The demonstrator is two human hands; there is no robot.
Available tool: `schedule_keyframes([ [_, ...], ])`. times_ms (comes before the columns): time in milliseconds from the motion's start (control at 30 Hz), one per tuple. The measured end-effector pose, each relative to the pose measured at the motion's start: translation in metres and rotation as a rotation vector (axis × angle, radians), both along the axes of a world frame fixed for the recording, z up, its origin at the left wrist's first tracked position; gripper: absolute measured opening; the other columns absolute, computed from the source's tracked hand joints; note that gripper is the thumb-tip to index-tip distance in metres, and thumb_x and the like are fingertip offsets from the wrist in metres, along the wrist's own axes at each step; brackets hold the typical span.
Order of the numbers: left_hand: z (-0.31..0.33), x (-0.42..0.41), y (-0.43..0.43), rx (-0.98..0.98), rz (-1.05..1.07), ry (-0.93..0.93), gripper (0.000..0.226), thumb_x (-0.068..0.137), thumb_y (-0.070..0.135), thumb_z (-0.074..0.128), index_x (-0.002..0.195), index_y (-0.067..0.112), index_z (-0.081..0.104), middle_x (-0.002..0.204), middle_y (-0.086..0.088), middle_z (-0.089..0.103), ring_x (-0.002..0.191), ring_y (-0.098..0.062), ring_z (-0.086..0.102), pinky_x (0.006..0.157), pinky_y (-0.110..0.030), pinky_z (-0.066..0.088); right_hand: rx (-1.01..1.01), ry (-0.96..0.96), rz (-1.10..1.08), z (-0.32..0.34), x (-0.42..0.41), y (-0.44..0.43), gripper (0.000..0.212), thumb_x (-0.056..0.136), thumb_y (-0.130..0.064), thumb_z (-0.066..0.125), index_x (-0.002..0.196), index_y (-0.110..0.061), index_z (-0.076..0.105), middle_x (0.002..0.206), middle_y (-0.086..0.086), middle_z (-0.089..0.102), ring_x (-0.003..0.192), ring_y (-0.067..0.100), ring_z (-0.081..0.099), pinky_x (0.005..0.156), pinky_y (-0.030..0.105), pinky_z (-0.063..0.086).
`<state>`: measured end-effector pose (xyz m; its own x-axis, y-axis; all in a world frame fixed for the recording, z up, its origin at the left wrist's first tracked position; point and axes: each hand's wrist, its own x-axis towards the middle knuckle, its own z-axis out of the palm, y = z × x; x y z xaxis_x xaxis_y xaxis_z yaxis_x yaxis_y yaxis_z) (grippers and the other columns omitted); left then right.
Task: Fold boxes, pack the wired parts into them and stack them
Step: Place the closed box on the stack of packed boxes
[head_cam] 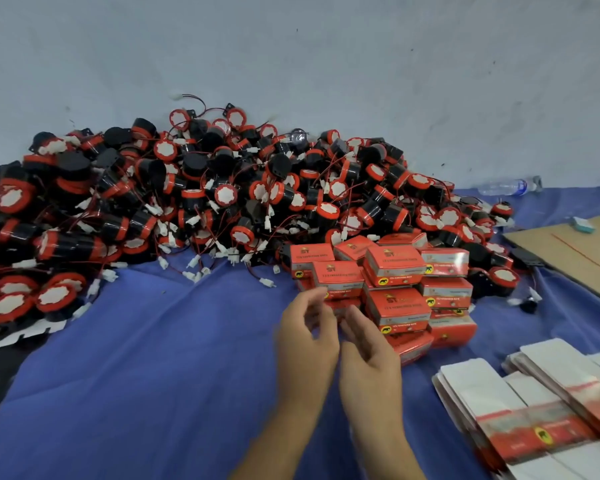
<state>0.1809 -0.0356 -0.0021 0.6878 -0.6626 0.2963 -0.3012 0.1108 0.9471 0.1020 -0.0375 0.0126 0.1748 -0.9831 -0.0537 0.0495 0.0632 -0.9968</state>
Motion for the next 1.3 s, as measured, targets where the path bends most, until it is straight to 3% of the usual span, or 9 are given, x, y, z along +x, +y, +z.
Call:
schedule_keyframes([
  [167,0.011,-0.094,0.027,-0.107,-0.137,-0.009,0.018,0.093,0.012,0.065,0.094,0.030,0.066,0.092,0.010,0.070,0.088,-0.007,0.068,0.078,-0.027,0.055,-0.353,0.365,-0.107,0.019,-0.100,0.012,0.039,0.090,0.001,0.059,0.101,-0.032,0.075,0.093,-0.019,0.076,0.089,-0.002,0.069,0.078,0.017,0.053],
  [267,0.015,-0.145,0.021,0.021,-0.296,-0.190,0.027,0.089,0.010,0.062,0.109,0.028,0.066,0.108,0.012,0.065,0.101,-0.006,0.062,0.090,-0.028,0.052,-0.482,0.792,-0.132,0.023,-0.168,-0.017,0.045,0.086,0.004,0.059,0.115,-0.029,0.071,0.113,-0.009,0.071,0.103,0.007,0.062,0.081,0.018,0.040],
  [367,0.001,-0.182,0.010,0.371,-0.464,-0.530,0.046,0.093,0.031,0.061,0.138,0.023,0.053,0.140,0.003,0.049,0.133,-0.018,0.040,0.111,-0.033,0.038,-0.366,1.432,0.156,0.011,-0.221,-0.052,0.064,0.092,-0.013,0.056,0.151,-0.028,0.037,0.154,0.003,0.040,0.139,0.027,0.036,0.108,0.034,0.028],
  [500,-0.015,-0.200,0.007,0.576,-0.535,-0.658,0.053,0.090,0.046,0.066,0.138,0.028,0.052,0.136,0.006,0.045,0.131,-0.020,0.035,0.107,-0.033,0.039,-0.197,1.540,0.397,-0.006,-0.244,-0.061,0.070,0.095,-0.024,0.049,0.157,-0.038,0.020,0.159,0.002,0.018,0.144,0.034,0.018,0.111,0.048,0.029],
  [633,-0.017,-0.200,0.006,0.517,-0.524,-0.520,0.051,0.088,0.040,0.073,0.133,0.023,0.059,0.132,0.003,0.050,0.128,-0.019,0.040,0.107,-0.028,0.038,-0.202,1.468,0.430,-0.002,-0.253,-0.067,0.064,0.093,-0.029,0.052,0.154,-0.031,0.030,0.156,0.001,0.025,0.142,0.034,0.021,0.114,0.049,0.027],
  [833,-0.017,-0.196,0.020,0.375,-0.479,-0.159,0.087,0.077,0.005,0.083,0.150,0.020,0.041,0.152,0.004,0.039,0.137,-0.014,0.044,0.109,-0.023,0.041,-0.290,1.282,0.344,0.007,-0.257,-0.062,0.048,0.080,-0.042,0.075,0.123,-0.028,0.058,0.127,-0.002,0.052,0.123,0.025,0.043,0.103,0.035,0.035],
  [1033,-0.004,-0.187,0.047,0.152,-0.477,0.083,0.092,0.073,0.003,0.078,0.150,0.030,0.037,0.140,0.012,0.056,0.125,-0.007,0.058,0.102,-0.036,0.052,-0.253,0.763,0.174,0.033,-0.242,-0.029,0.041,0.074,-0.045,0.083,0.089,-0.019,0.056,0.098,0.002,0.063,0.099,0.025,0.061,0.082,0.043,0.053],
  [1167,0.022,-0.173,0.080,-0.028,-0.576,0.100,0.091,0.079,-0.001,0.078,0.154,0.025,0.032,0.146,0.025,0.050,0.138,-0.001,0.046,0.110,-0.024,0.043,-0.167,0.370,0.192,0.058,-0.218,0.007,0.038,0.079,-0.025,0.083,0.091,-0.003,0.054,0.101,0.008,0.072,0.090,0.026,0.071,0.076,0.040,0.060],
  [1300,0.050,-0.143,0.131,-0.115,-0.553,0.009,0.097,0.078,0.026,0.088,0.154,0.039,0.029,0.154,0.019,0.043,0.142,-0.005,0.041,0.109,-0.020,0.040,0.094,-0.179,0.245,0.083,-0.192,0.043,0.022,0.086,-0.020,0.074,0.093,-0.003,0.062,0.092,0.012,0.069,0.083,0.026,0.066,0.067,0.037,0.051],
])
